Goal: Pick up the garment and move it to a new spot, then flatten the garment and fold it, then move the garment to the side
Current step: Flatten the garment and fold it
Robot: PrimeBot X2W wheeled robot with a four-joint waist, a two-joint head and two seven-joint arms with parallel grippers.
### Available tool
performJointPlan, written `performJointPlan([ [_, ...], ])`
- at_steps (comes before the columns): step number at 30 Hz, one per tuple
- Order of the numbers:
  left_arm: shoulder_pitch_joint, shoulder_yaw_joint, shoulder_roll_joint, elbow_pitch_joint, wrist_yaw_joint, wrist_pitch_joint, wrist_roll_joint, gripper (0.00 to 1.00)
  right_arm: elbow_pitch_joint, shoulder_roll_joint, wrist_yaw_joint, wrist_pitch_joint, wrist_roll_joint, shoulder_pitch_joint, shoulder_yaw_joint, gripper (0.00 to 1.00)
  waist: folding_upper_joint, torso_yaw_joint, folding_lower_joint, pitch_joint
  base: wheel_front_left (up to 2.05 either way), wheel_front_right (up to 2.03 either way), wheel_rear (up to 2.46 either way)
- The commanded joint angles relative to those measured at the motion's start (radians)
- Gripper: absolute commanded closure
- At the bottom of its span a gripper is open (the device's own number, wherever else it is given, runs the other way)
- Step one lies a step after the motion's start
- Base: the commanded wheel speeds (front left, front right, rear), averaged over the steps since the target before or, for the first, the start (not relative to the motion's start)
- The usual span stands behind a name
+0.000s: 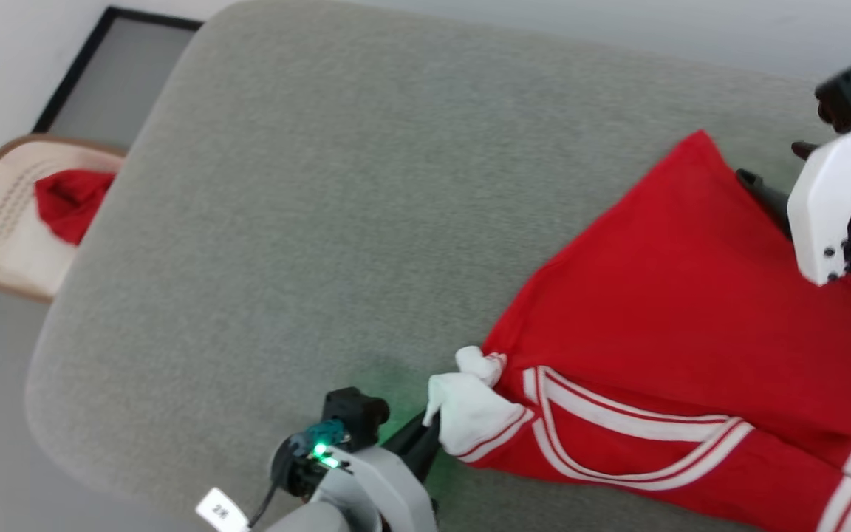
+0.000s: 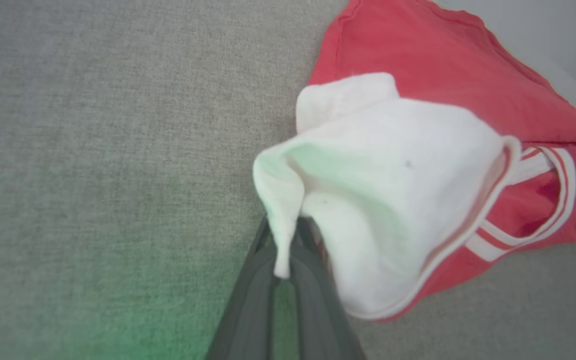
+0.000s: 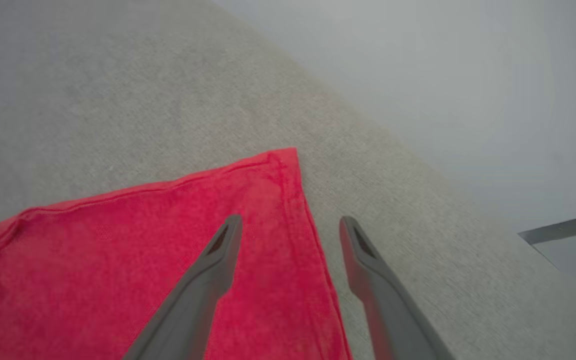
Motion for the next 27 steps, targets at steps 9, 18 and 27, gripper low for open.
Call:
performJointPlan([
  [9, -0.04, -0.021, -0.084, 0.076, -0.054, -0.023, 0.011, 1.0, 0.255, 0.029, -0.001, 0.239, 0.077, -0.2, 0.148, 0.0, 0.0, 0.13, 0.0, 0.079, 0.0, 0.0, 0.0],
  [18, -0.059, -0.018, -0.134, 0.145, -0.094, -0.035, 0.017, 1.0, 0.504, 0.088, -0.001, 0.388, 0.072, -0.289, 0.187, 0.0, 0.0, 0.166, 0.0, 0.123, 0.0, 0.0, 0.0],
  [27, -0.07, 0.001, -0.149, 0.204, -0.112, -0.041, 0.019, 1.0, 0.601, 0.128, -0.001, 0.44, 0.077, -0.338, 0.201, 1.0, 0.0, 0.157, 0.0, 0.127, 0.0, 0.0, 0.0],
])
